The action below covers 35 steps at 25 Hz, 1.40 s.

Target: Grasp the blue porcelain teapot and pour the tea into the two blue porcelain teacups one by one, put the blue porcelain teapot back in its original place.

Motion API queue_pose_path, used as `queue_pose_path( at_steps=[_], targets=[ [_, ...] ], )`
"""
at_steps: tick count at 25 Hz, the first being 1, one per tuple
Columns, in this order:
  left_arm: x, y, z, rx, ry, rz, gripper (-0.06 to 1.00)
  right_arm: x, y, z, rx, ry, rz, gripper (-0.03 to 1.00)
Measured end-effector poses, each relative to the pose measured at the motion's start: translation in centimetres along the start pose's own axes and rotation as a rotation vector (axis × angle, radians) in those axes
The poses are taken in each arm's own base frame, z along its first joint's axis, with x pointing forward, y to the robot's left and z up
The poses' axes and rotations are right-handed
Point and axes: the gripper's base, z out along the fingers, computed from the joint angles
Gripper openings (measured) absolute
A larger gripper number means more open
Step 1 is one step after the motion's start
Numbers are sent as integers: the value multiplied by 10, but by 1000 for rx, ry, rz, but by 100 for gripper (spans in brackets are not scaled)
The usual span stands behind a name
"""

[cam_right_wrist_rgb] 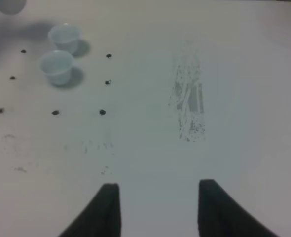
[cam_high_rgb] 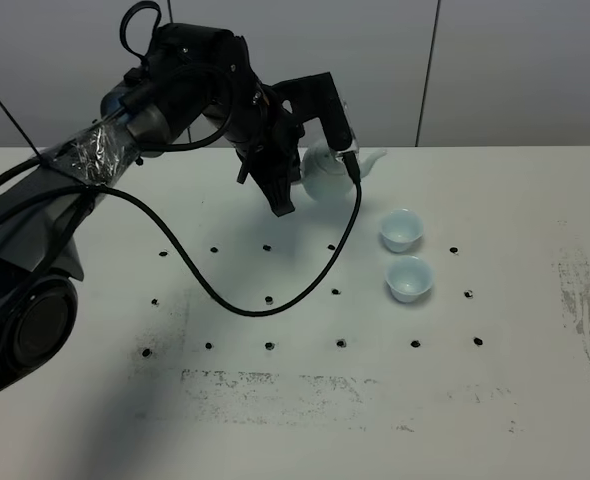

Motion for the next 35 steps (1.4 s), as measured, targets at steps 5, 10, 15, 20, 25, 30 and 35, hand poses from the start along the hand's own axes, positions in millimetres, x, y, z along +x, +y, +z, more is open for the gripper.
queue_pose_path(
  at_steps=[5,10,15,20,25,30,35],
  targets=[
    [-1,1,0,-10,-6,109,4,0,0,0,0,0,0,36],
    [-3,2,1,-22,-34,166,4,0,0,0,-1,0,0,36],
    [-4,3,6,-50,-63,166,4,0,0,0,-1,0,0,35],
    [-3,5,6,-71,-32,257,4,0,0,0,-1,0,0,35],
    [-7,-3,15,-75,20,350,4,0,0,0,-1,0,0,35],
    [-13,-13,23,-64,44,412,4,0,0,0,-2,0,1,35],
    [-19,-18,23,-84,91,483,4,0,0,0,-4,0,2,35]
  ],
)
